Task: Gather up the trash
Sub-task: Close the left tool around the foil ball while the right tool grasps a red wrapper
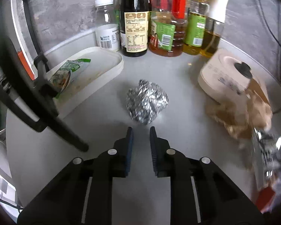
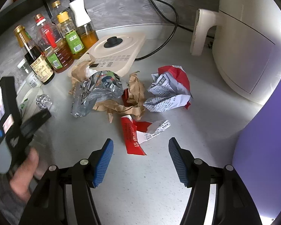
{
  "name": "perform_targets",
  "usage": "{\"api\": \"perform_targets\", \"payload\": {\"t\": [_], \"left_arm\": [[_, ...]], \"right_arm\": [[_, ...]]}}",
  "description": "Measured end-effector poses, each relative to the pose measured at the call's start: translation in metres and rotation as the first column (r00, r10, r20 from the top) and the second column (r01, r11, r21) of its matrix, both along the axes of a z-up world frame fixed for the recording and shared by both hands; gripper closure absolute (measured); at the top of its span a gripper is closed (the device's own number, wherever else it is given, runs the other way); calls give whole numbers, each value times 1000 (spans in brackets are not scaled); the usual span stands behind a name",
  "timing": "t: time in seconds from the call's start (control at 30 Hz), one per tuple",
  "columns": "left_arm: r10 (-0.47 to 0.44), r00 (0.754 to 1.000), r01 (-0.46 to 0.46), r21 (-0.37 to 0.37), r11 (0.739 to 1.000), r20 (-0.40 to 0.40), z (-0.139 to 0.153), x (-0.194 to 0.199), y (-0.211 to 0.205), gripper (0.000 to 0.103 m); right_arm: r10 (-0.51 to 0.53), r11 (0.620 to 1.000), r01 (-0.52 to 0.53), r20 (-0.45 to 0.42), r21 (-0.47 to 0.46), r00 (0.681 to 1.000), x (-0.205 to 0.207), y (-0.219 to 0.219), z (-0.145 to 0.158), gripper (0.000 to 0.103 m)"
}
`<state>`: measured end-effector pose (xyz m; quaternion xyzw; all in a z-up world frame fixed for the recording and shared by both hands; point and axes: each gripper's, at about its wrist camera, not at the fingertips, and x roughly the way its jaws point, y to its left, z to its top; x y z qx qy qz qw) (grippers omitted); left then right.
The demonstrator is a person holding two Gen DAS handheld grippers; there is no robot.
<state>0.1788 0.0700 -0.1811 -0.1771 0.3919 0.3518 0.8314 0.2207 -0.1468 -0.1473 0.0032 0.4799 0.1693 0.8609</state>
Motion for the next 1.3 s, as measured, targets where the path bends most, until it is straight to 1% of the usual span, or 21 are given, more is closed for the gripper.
{"api": "perform_targets", "payload": {"t": [0.07, 0.1, 0.13, 0.2, 0.23, 0.27, 0.3, 0.33, 0.43, 0.47, 0.53, 0.7, 0.87, 0.93, 0.97, 1.03, 1.13, 1.2, 1.23, 1.27, 1.3], "left_arm": [[-36, 999, 36, 1, 999, 0, 0, -2, -3, 85], [-42, 999, 42, 7, 999, -8, -1, -2, -3, 82], [-36, 999, 36, 18, 999, -14, 1, -3, -5, 65], [-20, 1000, 20, 45, 999, -8, 4, -3, -7, 41], [-12, 1000, 12, 70, 998, -4, 7, -4, -12, 35], [-6, 1000, 6, 96, 995, 1, 11, -2, -15, 31], [-6, 1000, 5, 105, 994, 9, 14, 0, -14, 25], [-5, 1000, 3, 113, 994, 18, 18, 3, -14, 24], [29, 999, -33, 140, 990, 26, 24, 14, -13, 24], [65, 997, -69, 159, 985, 29, 26, 17, -11, 24], [110, 994, -113, 169, 979, 30, 26, 22, -6, 24], [174, 985, -172, 145, 974, 1, 20, 33, 7, 24], [196, 981, -195, 135, 972, 5, 18, 36, 12, 24], [175, 984, -175, 129, 976, 10, 18, 38, 11, 33], [168, 986, -168, 122, 978, 8, 18, 39, 11, 41], [183, 983, -183, 97, 978, 12, 16, 38, 15, 59], [179, 984, -180, 98, 979, 17, 14, 38, 14, 60], [169, 985, -171, 96, 981, 25, 14, 36, 13, 61], [165, 986, -167, 96, 981, 27, 14, 35, 13, 61], [158, 987, -161, 94, 983, 30, 14, 34, 12, 61], [151, 988, -153, 91, 984, 32, 14, 33, 10, 61]], "right_arm": [[0, 1000, 0, -3, 2, 1000, 1, 1, -2, 42], [0, 1000, 0, -5, 4, 1000, 2, 2, -2, 42], [2, 1000, -2, -7, 5, 1000, 2, 3, -3, 42], [3, 1000, -3, -7, 4, 1000, 2, 5, -5, 43], [2, 1000, -2, -10, 4, 1000, 1, 5, -6, 43], [0, 1000, 0, -12, 6, 1000, 1, 4, -7, 43], [-4, 1000, 4, -16, 7, 1000, 1, 2, -8, 43], [-8, 1000, 9, -21, 7, 1000, 0, 1, -9, 43], [-15, 1000, 15, -28, 8, 999, 1, -5, -10, 43], [-15, 1000, 15, -29, 8, 999, 2, -6, -10, 43], [-12, 1000, 12, -28, 4, 1000, 2, -8, -9, 43], [1, 1000, -1, -34, -5, 999, 5, -9, -9, 43], [17, 1000, -17, -40, -5, 999, 12, -3, -10, 43], [21, 1000, -21, -44, -3, 999, 15, 1, -11, 43], [24, 1000, -24, -48, -3, 999, 16, 4, -12, 43], [32, 999, -32, -57, -2, 998, 18, 8, -15, 48], [38, 999, -39, -75, -7, 996, 20, 12, -19, 63], [35, 999, -35, -76, 1, 996, 19, 10, -19, 78], [33, 999, -32, -82, 16, 996, 19, 8, -19, 80], [30, 999, -28, -81, 22, 996, 18, 6, -19, 85], [24, 999, -22, -76, 29, 997, 17, 3, -19, 86]]}}
